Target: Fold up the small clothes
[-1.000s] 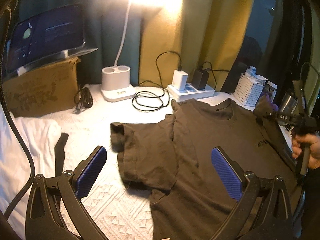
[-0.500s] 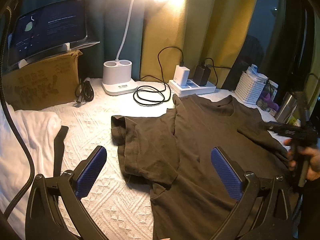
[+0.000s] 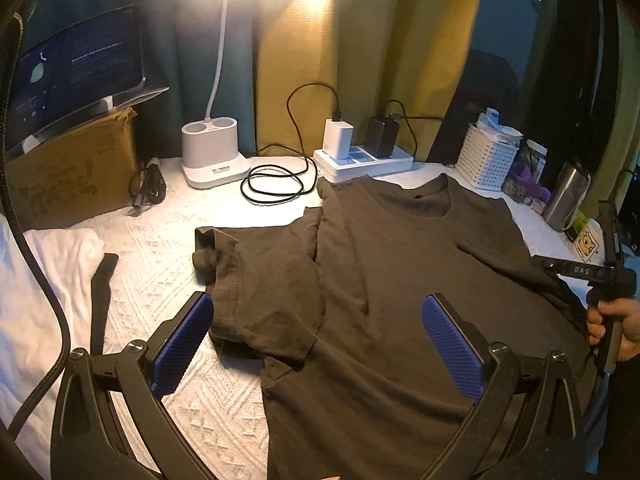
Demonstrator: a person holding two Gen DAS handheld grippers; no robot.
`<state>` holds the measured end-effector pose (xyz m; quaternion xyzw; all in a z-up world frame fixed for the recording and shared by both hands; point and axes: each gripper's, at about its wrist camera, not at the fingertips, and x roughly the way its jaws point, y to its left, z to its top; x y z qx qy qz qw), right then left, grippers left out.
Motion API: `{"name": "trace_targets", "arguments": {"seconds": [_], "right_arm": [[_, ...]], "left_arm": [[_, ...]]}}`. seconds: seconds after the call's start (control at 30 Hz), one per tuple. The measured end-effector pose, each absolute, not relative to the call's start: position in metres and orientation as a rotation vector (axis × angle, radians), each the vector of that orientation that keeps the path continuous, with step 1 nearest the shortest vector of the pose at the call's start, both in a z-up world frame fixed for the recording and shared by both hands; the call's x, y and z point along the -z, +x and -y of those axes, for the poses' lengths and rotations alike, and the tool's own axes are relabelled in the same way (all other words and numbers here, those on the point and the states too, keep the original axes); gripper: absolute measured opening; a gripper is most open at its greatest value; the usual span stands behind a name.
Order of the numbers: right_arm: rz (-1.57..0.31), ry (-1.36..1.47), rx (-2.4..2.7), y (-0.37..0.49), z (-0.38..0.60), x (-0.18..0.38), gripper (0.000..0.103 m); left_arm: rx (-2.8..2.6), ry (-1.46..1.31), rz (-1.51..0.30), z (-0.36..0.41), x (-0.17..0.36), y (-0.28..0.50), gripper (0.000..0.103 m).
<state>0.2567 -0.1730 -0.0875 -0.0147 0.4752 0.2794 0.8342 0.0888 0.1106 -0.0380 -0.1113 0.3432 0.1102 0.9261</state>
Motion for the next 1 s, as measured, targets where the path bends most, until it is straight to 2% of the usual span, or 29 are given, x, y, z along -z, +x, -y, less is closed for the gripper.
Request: {"name": "trace_targets", "arguments": {"seconds": [0.03, 0.07, 0.1, 0.2, 0.57, 1.0], "right_arm": [[-1.001, -0.034, -0.601, 0.254, 0.172, 0.088, 0.031], [-0.994, -0.040, -0.613, 0.251, 0.170, 0.088, 0.019], [-0.985, -0.056, -0.618, 0.247, 0.168, 0.086, 0.011], [-0.962, -0.087, -0.626, 0.237, 0.167, 0.081, 0.007], [-0.890, -0.213, -0.531, 0.207, 0.167, 0.069, 0.005], [-0.980, -0.255, -0.432, 0.243, 0.173, 0.089, 0.005]], "left_arm": [[-0.229, -0.226, -0.706, -0.110, 0.038, 0.088, 0.103], [-0.232, -0.226, -0.709, -0.109, 0.038, 0.088, 0.103], [-0.236, -0.226, -0.712, -0.107, 0.038, 0.087, 0.103], [-0.241, -0.232, -0.720, -0.106, 0.039, 0.085, 0.103], [-0.244, -0.233, -0.719, -0.102, 0.038, 0.072, 0.103], [-0.254, -0.246, -0.740, -0.105, 0.045, 0.073, 0.103]]}}
